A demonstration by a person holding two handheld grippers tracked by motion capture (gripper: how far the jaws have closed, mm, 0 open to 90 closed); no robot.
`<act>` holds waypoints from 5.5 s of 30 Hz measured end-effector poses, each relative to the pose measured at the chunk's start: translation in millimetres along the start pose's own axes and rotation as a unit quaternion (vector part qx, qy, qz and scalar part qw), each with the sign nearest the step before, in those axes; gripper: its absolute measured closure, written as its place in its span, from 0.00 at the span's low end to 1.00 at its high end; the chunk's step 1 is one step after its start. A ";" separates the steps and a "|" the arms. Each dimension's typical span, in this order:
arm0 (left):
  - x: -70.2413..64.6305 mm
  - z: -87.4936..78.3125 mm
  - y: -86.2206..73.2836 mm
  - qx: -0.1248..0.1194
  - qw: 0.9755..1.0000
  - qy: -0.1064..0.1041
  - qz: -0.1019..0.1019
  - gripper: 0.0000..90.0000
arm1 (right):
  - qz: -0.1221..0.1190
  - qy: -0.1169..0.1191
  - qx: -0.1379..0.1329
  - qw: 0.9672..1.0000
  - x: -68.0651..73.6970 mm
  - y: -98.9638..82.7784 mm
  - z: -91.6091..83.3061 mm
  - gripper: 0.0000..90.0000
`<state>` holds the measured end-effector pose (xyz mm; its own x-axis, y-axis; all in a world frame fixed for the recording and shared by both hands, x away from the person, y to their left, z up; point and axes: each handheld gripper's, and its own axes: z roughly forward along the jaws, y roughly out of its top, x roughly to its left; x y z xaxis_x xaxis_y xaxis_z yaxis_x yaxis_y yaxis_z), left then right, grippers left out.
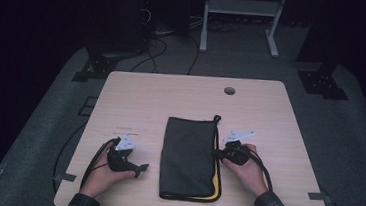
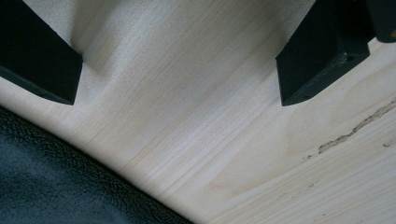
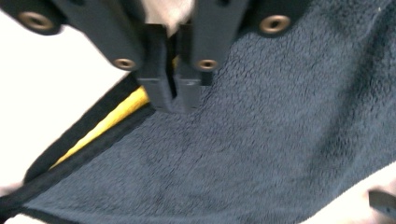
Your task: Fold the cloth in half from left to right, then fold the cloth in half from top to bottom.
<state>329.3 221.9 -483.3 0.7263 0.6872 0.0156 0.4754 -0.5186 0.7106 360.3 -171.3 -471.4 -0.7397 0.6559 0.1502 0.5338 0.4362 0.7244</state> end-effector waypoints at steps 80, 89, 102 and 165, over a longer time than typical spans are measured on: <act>51.6 106.5 114.3 -0.035 0.999 -0.037 -0.019 0.88 | 0.040 -0.021 -0.036 0.998 -82.2 47.3 50.6 0.87; 55.3 93.5 130.6 -0.048 0.998 -0.032 -0.016 0.92 | 0.028 -0.037 -0.025 0.999 -79.7 67.7 41.8 0.91; 47.0 61.5 157.4 -0.090 0.996 -0.025 0.012 0.92 | 0.019 -0.042 -0.076 0.996 -80.8 88.2 12.3 0.91; -74.5 -4.2 34.6 0.017 0.988 -0.147 0.034 0.89 | -0.046 0.085 -0.017 0.995 33.5 -35.8 -44.6 0.84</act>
<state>289.6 154.9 -457.0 0.8680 0.4749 -0.1452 0.4323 -0.5787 0.6915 298.1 -192.4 -462.2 -0.8447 0.4996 0.1918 0.4488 0.4663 0.7623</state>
